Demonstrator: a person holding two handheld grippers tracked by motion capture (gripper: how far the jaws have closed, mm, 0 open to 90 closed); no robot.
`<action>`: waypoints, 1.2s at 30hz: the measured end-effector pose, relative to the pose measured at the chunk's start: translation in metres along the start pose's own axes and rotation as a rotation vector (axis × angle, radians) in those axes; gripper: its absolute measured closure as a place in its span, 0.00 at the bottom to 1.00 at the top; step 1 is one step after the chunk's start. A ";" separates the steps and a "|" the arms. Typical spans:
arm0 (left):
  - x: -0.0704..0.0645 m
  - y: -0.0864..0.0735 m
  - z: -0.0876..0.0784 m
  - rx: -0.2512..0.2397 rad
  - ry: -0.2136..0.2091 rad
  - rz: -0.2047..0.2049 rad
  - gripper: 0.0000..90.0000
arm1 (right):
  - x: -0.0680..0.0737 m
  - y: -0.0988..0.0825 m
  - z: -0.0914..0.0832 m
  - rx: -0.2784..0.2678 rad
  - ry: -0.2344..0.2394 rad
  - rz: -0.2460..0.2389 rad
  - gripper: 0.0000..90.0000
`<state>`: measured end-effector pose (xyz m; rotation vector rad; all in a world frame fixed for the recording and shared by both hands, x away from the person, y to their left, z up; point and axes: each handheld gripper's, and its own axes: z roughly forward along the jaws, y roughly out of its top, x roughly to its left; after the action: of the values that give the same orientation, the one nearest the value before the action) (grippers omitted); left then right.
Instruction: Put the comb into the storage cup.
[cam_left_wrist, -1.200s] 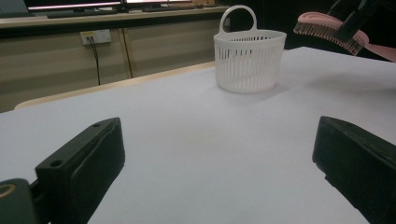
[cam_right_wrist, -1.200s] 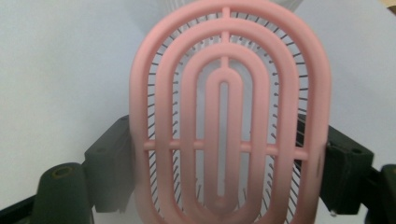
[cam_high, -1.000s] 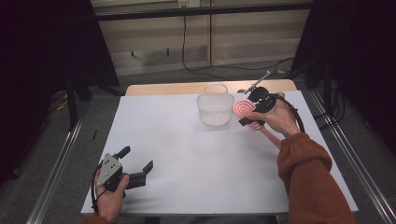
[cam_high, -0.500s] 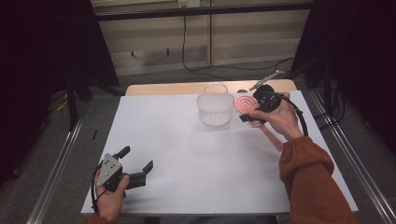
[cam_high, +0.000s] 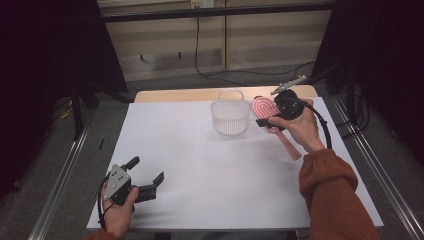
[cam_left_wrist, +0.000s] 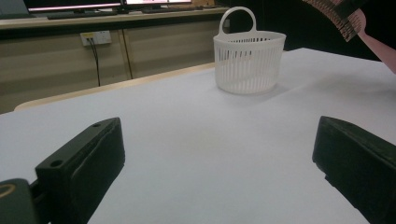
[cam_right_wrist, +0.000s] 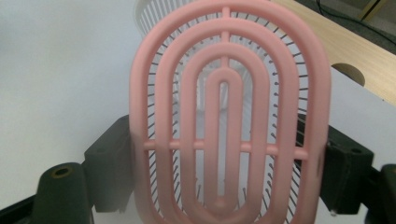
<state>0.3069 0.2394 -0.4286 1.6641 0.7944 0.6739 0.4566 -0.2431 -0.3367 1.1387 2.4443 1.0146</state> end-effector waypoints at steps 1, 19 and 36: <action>0.000 0.000 0.000 0.000 0.001 -0.002 0.03 | 0.000 0.000 0.000 -0.004 -0.001 -0.001 0.23; 0.000 0.000 0.000 -0.001 0.001 -0.001 0.03 | 0.004 0.000 -0.012 -0.171 -0.029 0.003 0.23; 0.001 0.000 -0.001 0.001 -0.002 0.002 0.03 | 0.004 -0.001 -0.019 -0.293 -0.060 0.028 0.22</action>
<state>0.3068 0.2401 -0.4283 1.6662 0.7914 0.6729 0.4440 -0.2493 -0.3236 1.0888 2.1498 1.2762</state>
